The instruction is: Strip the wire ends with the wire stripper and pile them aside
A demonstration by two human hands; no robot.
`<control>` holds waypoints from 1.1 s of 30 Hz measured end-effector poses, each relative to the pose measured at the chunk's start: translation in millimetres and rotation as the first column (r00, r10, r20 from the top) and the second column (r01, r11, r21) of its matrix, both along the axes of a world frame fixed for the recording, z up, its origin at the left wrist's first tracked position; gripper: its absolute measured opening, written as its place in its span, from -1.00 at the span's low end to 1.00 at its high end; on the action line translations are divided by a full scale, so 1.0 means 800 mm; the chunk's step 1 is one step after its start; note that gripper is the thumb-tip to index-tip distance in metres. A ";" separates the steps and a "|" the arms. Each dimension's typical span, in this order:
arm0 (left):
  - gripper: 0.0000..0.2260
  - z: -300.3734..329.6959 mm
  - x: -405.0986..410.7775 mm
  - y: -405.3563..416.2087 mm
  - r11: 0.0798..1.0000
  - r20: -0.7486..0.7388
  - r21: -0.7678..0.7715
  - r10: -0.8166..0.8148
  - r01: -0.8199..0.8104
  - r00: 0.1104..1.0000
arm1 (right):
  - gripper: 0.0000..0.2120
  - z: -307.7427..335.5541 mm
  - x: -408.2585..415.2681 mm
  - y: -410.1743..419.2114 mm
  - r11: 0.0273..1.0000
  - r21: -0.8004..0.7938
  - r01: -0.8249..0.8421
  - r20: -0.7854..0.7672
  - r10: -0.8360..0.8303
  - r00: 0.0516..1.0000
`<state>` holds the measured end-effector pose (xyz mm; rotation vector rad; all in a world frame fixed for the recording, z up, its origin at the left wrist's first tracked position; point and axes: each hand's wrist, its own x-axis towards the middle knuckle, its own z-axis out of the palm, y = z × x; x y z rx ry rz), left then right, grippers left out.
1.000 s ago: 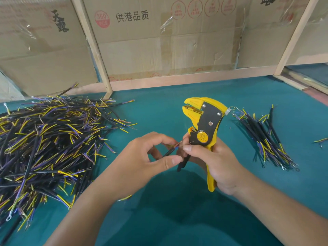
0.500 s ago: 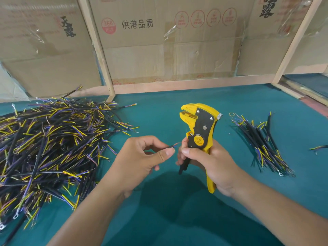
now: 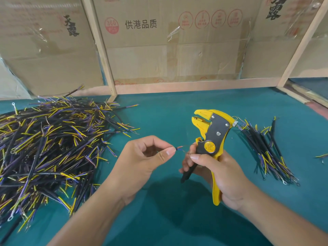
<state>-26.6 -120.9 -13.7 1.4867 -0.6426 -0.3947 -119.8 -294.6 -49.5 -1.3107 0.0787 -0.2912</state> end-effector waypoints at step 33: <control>-0.91 0.006 0.020 0.010 0.984 0.116 -0.153 0.115 -0.096 0.987 | -0.80 0.020 -0.019 -0.019 0.789 0.251 -0.560 -0.144 0.603 0.785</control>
